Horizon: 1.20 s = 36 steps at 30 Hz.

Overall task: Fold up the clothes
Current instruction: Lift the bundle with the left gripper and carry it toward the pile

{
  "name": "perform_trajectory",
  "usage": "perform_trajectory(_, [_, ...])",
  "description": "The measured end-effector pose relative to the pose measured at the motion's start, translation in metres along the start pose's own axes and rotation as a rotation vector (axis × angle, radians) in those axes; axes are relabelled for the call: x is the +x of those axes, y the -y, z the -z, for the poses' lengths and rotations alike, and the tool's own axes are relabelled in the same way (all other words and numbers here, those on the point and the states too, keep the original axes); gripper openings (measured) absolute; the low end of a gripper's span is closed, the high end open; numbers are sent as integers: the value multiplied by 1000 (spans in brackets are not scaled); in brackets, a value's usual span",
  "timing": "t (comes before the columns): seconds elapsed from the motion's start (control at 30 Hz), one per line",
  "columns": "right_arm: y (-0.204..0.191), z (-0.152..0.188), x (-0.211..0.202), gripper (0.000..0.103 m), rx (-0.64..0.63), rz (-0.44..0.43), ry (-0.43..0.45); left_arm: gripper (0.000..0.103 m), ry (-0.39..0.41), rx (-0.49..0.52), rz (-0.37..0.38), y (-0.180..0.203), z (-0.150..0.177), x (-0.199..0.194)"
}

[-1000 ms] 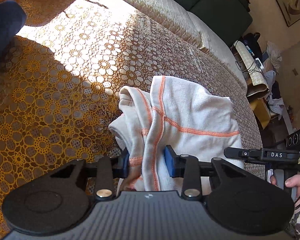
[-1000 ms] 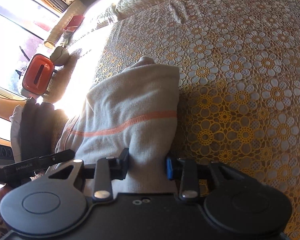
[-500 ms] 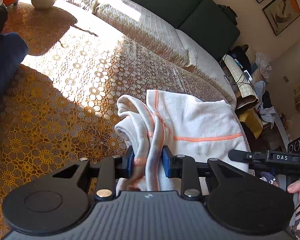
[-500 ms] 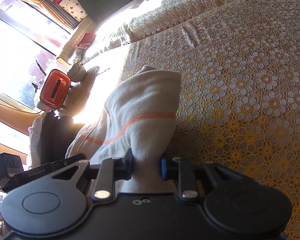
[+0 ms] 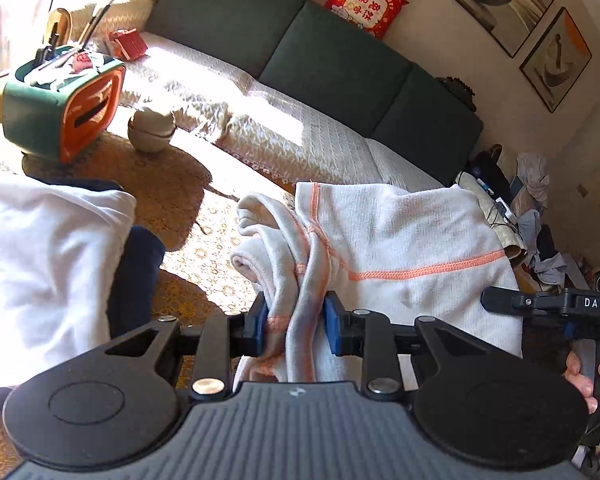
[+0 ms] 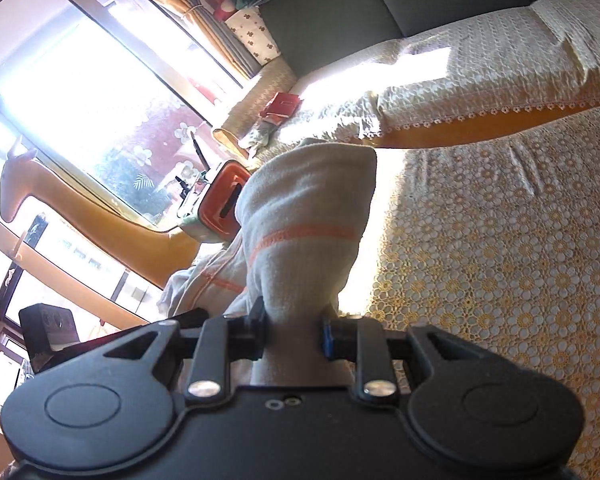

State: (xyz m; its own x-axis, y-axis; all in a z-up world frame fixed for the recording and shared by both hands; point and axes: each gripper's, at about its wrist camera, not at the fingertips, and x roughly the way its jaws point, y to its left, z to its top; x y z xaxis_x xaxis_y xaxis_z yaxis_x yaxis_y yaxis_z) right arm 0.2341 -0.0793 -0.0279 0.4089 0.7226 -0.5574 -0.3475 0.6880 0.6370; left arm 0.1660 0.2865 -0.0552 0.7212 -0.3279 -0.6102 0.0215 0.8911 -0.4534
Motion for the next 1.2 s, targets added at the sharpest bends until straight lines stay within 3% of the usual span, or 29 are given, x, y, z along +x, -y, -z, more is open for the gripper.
perform_trajectory(0.27, [-97, -4, 93, 103, -37, -116, -48, 27, 50, 24, -178, -79, -51, -75])
perform_trajectory(0.57, [-159, 20, 200, 103, -41, -155, -149, 27, 54, -28, -297, -177, -65, -98])
perform_trajectory(0.73, [-166, 36, 237, 103, -41, -124, -184, 27, 35, -57, -310, -212, -53, -77])
perform_trajectory(1.0, [-149, 47, 258, 103, -64, -20, -211, 27, -3, -94, -312, -239, -35, -40])
perform_trajectory(1.2, [-143, 52, 267, 103, -70, 10, -214, 27, -30, -87, -321, -246, -29, -25])
